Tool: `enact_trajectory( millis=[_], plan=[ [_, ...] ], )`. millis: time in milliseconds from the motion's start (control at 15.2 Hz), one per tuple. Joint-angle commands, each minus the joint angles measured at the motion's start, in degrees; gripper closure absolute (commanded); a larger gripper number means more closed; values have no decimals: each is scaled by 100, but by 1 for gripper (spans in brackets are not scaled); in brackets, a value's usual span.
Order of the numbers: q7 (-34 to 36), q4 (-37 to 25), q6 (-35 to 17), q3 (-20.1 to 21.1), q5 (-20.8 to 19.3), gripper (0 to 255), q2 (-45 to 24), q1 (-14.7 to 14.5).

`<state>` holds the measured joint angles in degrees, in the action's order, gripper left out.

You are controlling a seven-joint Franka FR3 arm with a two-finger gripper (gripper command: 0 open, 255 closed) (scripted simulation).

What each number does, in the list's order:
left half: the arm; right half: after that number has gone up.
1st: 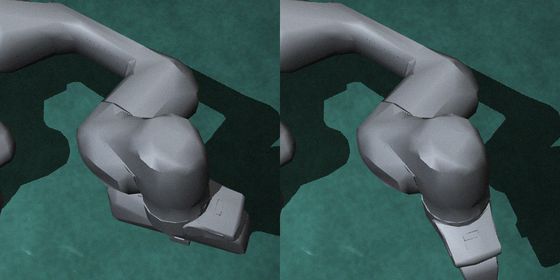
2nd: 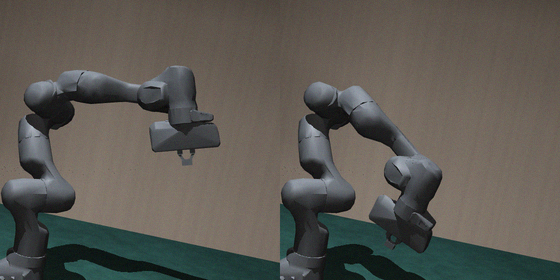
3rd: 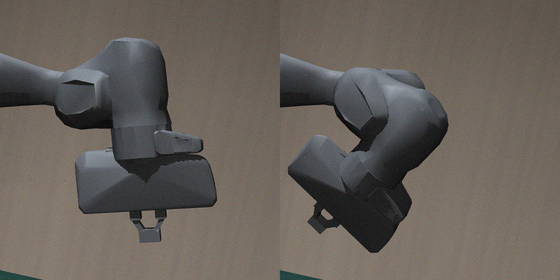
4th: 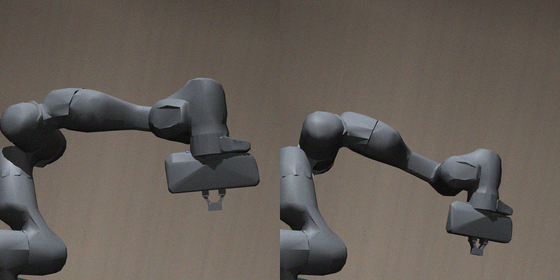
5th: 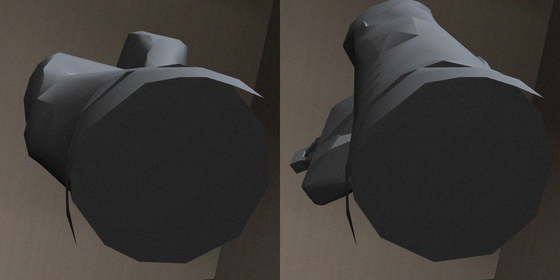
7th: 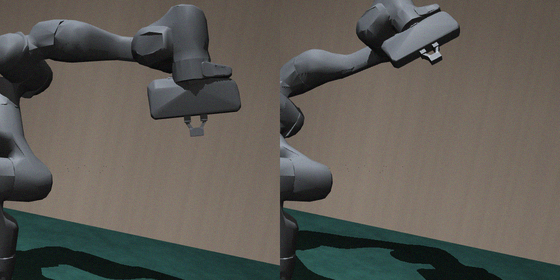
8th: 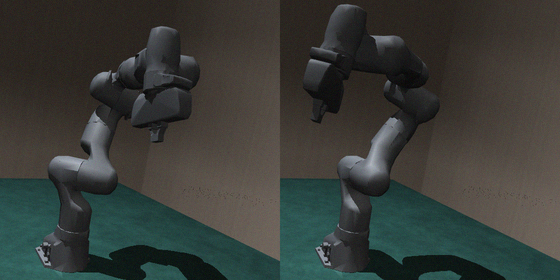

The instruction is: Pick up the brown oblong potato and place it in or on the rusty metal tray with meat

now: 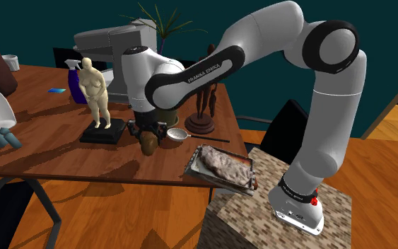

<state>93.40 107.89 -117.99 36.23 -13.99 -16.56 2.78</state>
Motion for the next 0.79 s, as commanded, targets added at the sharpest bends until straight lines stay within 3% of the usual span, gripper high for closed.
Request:
enact_trajectory(
  millis=[0,726],
  plan=[
    [-42,-80,131,20,54,255,63,14],
    [-232,-588,871,101,303,255,369,67]
  ],
)
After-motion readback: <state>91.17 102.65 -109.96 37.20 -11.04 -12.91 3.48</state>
